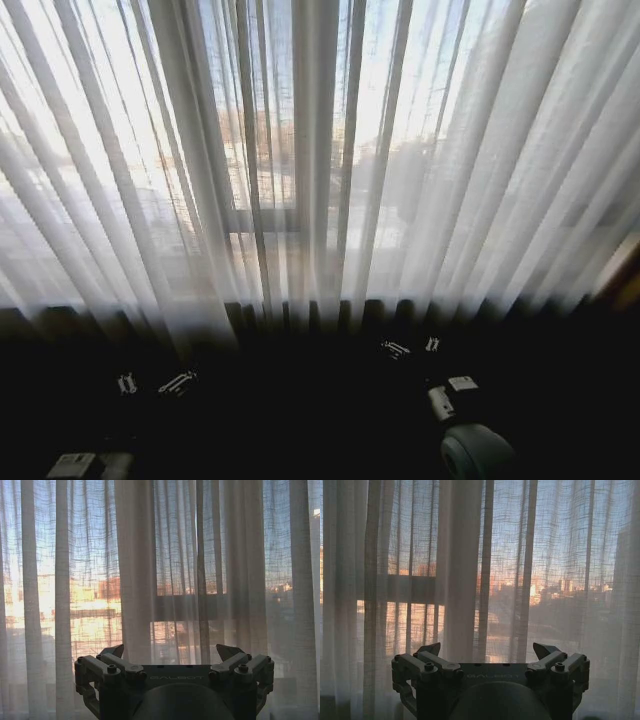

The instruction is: Open the curtains by pulling them apart, changing their state from closed to fully open.

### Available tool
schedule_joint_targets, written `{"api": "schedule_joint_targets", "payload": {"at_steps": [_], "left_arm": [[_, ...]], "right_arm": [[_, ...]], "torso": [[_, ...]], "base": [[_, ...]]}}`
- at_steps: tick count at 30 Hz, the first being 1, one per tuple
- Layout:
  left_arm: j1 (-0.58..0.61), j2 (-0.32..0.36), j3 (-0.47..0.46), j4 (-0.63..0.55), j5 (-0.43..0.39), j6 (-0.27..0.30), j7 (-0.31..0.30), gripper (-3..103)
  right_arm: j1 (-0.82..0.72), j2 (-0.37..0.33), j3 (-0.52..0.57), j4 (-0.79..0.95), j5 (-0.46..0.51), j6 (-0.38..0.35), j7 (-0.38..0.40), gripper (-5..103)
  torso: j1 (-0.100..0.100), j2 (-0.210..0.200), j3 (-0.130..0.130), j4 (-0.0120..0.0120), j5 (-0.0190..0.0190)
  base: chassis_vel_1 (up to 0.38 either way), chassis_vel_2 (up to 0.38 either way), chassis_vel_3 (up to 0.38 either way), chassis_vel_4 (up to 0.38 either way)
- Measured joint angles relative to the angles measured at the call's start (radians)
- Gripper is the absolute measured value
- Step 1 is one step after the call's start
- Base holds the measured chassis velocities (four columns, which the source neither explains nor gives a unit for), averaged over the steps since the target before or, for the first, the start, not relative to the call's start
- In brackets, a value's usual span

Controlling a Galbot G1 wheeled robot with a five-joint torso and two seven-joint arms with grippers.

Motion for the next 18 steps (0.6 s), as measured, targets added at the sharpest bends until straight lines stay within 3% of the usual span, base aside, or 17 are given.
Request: {"api": "schedule_joint_targets", "payload": {"at_steps": [18], "left_arm": [[0.007,-0.008,0.004,-0.001,0.002,-0.013,0.004,100]], "right_arm": [[0.001,-0.002,0.000,-0.002,0.001,0.001,0.000,100]], "torso": [[0.000,0.000,0.000,0.0000,0.0000]], "base": [[-0.222,0.487,0.221,-0.497]]}}
